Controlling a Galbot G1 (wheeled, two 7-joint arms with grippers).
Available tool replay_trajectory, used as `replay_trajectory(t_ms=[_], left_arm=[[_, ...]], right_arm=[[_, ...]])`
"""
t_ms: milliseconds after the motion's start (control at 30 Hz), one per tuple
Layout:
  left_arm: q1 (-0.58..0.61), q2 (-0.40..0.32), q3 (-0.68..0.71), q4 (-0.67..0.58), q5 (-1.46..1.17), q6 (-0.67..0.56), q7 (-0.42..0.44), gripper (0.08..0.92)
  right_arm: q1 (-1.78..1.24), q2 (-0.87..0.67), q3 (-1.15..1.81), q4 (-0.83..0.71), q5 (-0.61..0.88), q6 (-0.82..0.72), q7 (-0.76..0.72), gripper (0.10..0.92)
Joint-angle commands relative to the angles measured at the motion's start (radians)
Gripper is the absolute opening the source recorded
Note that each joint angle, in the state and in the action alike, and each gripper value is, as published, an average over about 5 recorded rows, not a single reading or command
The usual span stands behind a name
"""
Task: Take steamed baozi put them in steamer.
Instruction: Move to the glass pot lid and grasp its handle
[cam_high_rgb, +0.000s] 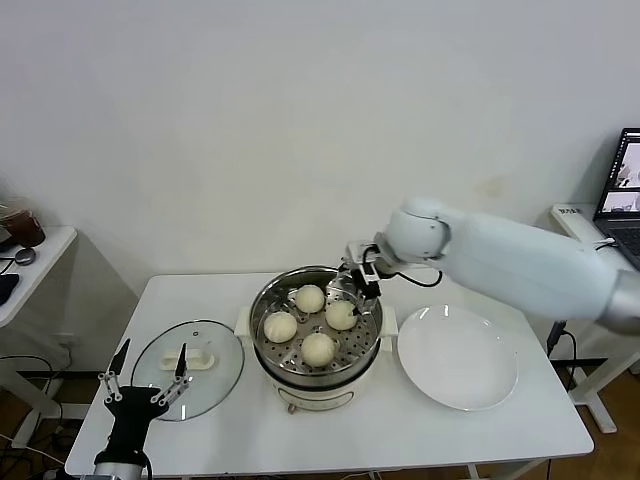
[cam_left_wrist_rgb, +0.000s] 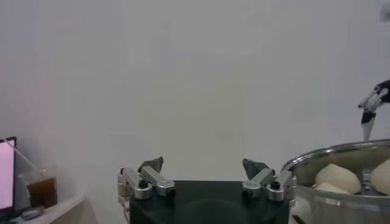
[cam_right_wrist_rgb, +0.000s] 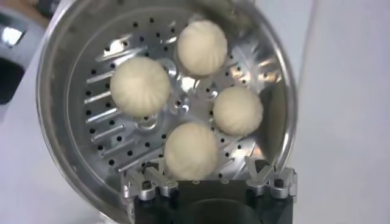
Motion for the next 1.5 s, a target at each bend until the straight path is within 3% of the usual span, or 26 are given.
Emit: replay_trajectory(t_ms=[33,167,300,567,700,933,1200,1500], left_arm=[[0.002,0.000,0.002,0.005,-0.003,-0.003,-0.002,0.823],[0.002,-0.003,0.010,0.007,-0.005,-0.003,-0.009,0.823],[0.002,-0.009,0.022,0.004,-0.004,-0.004,-0.019,0.823],[-0.001,-0.010,0.047,-0.001,0.128,0.006,-0.061,0.823],[-0.008,0.000,0.053,0.012,0.290,0.055,-0.145,0.823],[-0.031,0.049,-0.015,0.151,0.759,0.034,-0.229,0.823],[-0.041,0.201,-0.034,0.338,1.278,-0.076,-0.295,0.823],[-0.197,0.277,0.058,0.525,1.432,-0.100,-0.292,0.823]], right_arm=[[-0.824,-0.364,0.745,0.319,0.080,0.086,0.612,0.823],[-1.263,-0.305,1.095,0.341,0.027,0.264,0.707,0.823],[-1.546,-0.089,1.372,0.319,-0.128,0.481,0.707,0.823],[-1.805,0.356,1.666,0.288,-0.265,0.823,0.621,0.823],[-1.866,0.489,1.779,0.303,-0.277,0.928,0.601,0.823],[-1.989,0.576,1.922,0.365,-0.193,0.918,0.620,0.823],[-2.080,0.585,1.968,0.369,-0.109,0.790,0.617,0.823],[-2.104,0.601,1.936,0.326,-0.112,0.761,0.604,0.823]])
